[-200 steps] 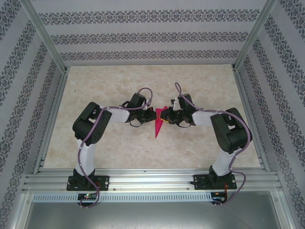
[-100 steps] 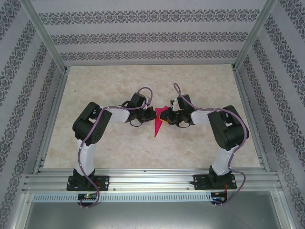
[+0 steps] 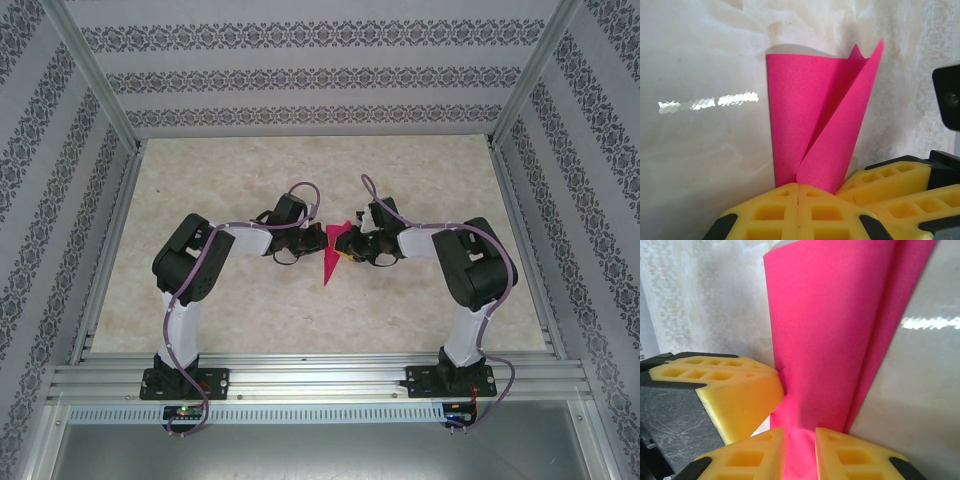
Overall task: Fold a paper plane with a square sheet of paper (fold left side to right side)
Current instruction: Fold the wing for the fifth time at the center of the table.
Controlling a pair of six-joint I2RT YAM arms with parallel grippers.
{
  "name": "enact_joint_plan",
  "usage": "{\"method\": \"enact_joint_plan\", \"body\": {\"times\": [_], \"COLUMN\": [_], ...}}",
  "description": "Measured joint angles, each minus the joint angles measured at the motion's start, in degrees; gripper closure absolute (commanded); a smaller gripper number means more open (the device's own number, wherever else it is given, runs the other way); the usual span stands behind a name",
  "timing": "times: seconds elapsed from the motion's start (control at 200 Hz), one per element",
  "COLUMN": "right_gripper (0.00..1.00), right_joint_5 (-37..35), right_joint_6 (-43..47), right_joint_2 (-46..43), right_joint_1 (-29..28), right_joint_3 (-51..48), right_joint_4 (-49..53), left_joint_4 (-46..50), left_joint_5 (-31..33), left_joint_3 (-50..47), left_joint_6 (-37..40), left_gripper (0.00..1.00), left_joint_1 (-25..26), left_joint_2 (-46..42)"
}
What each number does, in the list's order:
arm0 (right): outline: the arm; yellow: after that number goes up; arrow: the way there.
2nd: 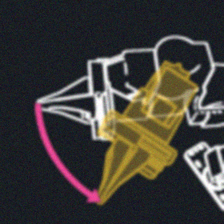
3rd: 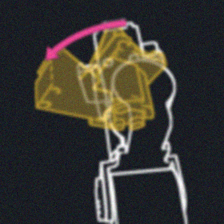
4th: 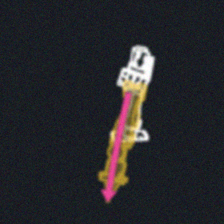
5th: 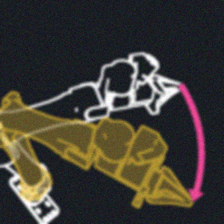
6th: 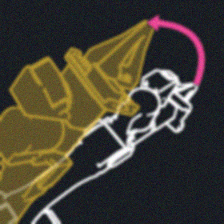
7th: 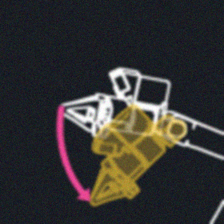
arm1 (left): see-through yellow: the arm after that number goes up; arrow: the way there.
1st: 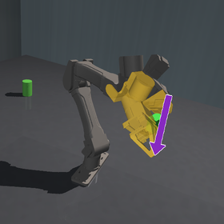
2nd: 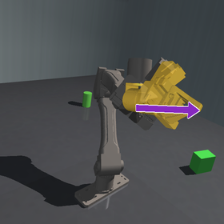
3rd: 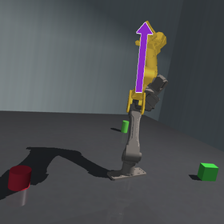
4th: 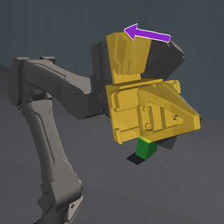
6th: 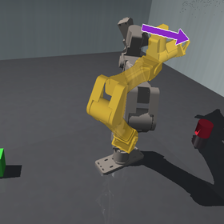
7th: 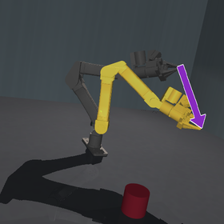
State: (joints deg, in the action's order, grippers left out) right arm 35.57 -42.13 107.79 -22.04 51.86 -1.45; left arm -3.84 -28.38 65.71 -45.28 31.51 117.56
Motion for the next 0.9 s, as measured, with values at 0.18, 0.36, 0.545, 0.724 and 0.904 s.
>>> {"method": "enact_joint_plan", "body": {"times": [0.18,0.36,0.545,0.724,0.904], "right_gripper": [0.76,0.76,0.76,0.76,0.76], "right_joint_5": [-0.22,-0.59,-0.81,-0.87,-0.98], "right_joint_6": [0.02,-0.02,-0.31,-0.48,-0.87], "right_joint_2": [0.48,0.59,0.66,0.68,0.7], "right_joint_1": [-0.11,-0.11,-0.11,-0.11,-0.11], "right_joint_3": [1.05,1.44,1.68,1.79,1.79], "right_joint_4": [1.75,2.49,2.95,3.13,3.13], "left_joint_4": [0.74,2.08,4.37,4.83,3.41], "left_joint_5": [0.2,0.22,1.16,0.26,-3.1], "left_joint_3": [0.37,0.66,-1.92,-7.3,-11.89], "left_joint_6": [0.2,0.94,1.53,1.88,0.74], "left_gripper": [0.86,0.76,0.74,0.8,0.83], "left_joint_1": [-0.04,-0.83,-3.04,-2.91,1.68], "left_joint_2": [0.0,-0.85,-6.54,-15.87,-19.87]}}
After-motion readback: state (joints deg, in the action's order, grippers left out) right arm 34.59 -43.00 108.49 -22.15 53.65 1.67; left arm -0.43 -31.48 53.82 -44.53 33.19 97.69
